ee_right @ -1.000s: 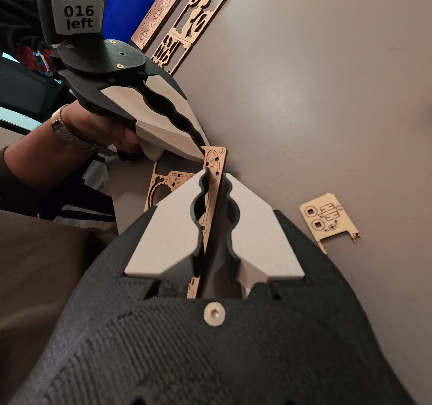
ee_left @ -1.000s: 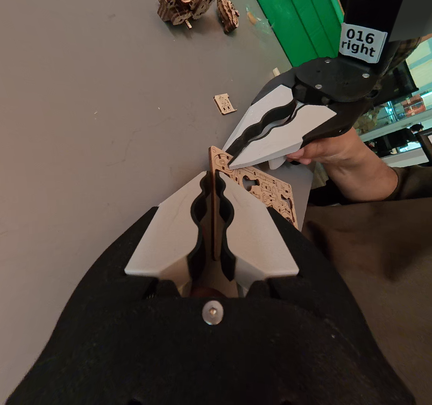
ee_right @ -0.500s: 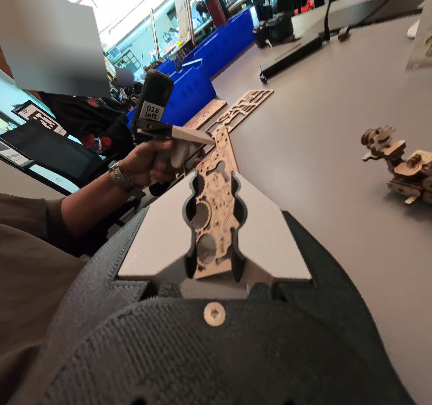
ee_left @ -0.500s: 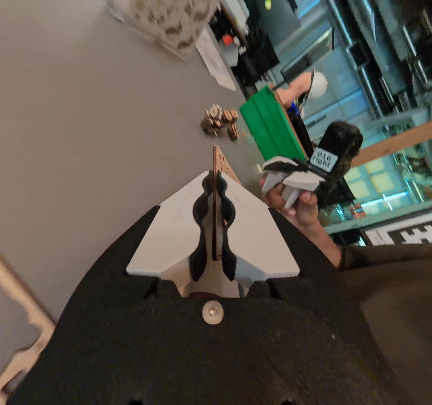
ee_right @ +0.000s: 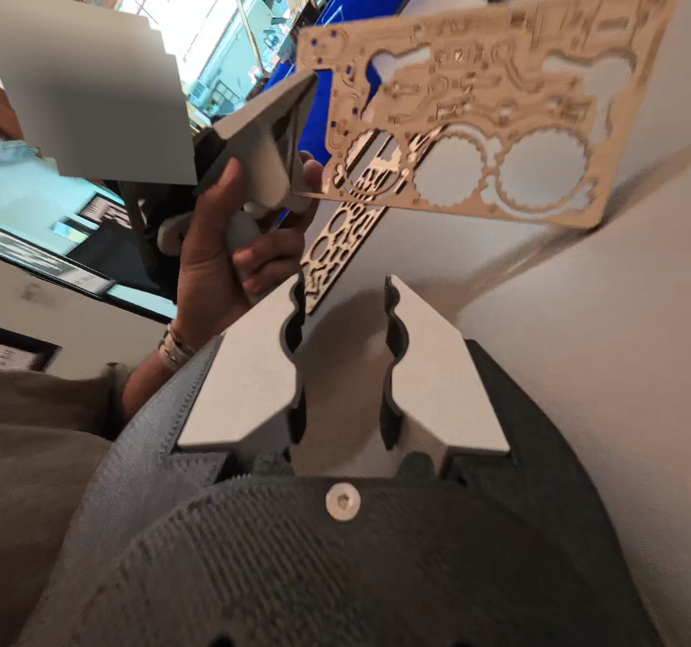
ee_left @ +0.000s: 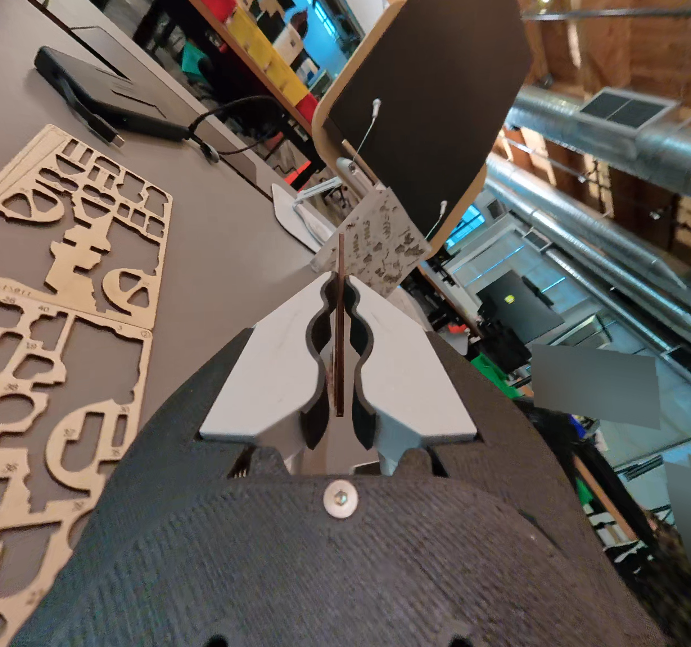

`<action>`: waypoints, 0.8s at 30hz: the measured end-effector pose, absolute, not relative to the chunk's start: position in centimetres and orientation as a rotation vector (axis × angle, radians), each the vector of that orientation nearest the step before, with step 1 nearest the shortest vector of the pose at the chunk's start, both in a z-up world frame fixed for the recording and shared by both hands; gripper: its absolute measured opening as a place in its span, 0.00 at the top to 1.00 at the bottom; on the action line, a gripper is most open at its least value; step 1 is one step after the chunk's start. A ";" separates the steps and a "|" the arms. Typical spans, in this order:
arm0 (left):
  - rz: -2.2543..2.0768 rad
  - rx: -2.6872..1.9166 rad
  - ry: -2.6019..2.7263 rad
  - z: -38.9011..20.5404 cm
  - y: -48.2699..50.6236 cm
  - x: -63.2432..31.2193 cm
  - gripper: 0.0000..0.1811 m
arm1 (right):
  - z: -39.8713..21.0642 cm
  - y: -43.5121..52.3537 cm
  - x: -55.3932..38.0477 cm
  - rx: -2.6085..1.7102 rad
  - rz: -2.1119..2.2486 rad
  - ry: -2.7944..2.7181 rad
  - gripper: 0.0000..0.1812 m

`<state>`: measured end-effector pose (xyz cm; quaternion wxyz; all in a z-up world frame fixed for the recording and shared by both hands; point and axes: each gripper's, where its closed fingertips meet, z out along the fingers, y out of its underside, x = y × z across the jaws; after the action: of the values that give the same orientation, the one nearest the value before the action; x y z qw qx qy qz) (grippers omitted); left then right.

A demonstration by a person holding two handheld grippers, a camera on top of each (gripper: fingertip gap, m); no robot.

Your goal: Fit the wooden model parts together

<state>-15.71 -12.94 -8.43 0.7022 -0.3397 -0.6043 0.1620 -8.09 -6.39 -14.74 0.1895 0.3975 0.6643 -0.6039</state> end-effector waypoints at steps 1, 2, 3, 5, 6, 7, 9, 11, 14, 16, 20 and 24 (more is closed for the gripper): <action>0.350 -0.739 -1.334 -8.1 -12.7 -15.3 1.00 | -14.8 -7.0 -7.7 1.136 -1.673 1.800 0.76; 0.335 -0.730 -1.329 -7.9 -12.5 -14.9 1.00 | -14.8 -7.4 -7.5 1.156 -1.660 1.738 0.74; 0.315 -0.719 -1.321 -7.8 -12.2 -14.6 1.00 | -14.8 -7.7 -7.4 1.175 -1.652 1.687 0.73; 0.259 -0.690 -1.317 -7.6 -11.7 -14.0 1.00 | -14.3 -8.0 -7.7 1.196 -1.671 1.583 0.70; 0.230 -0.670 -1.314 -7.6 -11.5 -13.6 1.00 | -13.9 -7.9 -8.1 1.202 -1.699 1.520 0.69; 0.200 -0.644 -1.308 -7.5 -11.3 -13.3 1.00 | -13.4 -7.6 -8.6 1.210 -1.728 1.453 0.68; 0.144 -0.605 -1.307 -7.6 -10.8 -12.8 1.00 | -12.5 -6.7 -9.5 1.221 -1.789 1.329 0.69; 0.117 -0.595 -1.294 -7.8 -10.1 -12.2 1.00 | -11.9 -5.7 -10.1 1.226 -1.845 1.284 0.74; 0.098 -0.619 -1.257 -7.7 -8.9 -11.7 1.00 | -10.5 -4.4 -10.3 1.186 -1.931 1.238 0.89; 0.087 -0.671 -1.229 -7.7 -8.0 -11.6 1.00 | -9.2 -3.5 -10.3 1.128 -1.983 1.203 1.00; 0.055 -0.781 -1.173 -8.2 -6.1 -11.5 0.97 | -7.9 -1.4 -10.2 1.041 -1.982 1.290 1.00; -0.028 -0.936 -1.110 -8.6 -4.0 -11.5 0.73 | -7.8 1.8 -10.1 0.980 -1.870 1.524 1.00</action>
<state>-11.52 -3.96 -8.63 0.7477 -0.4279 -0.5076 -0.0128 -10.12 1.80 -7.75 0.2656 0.3630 0.5641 -0.6925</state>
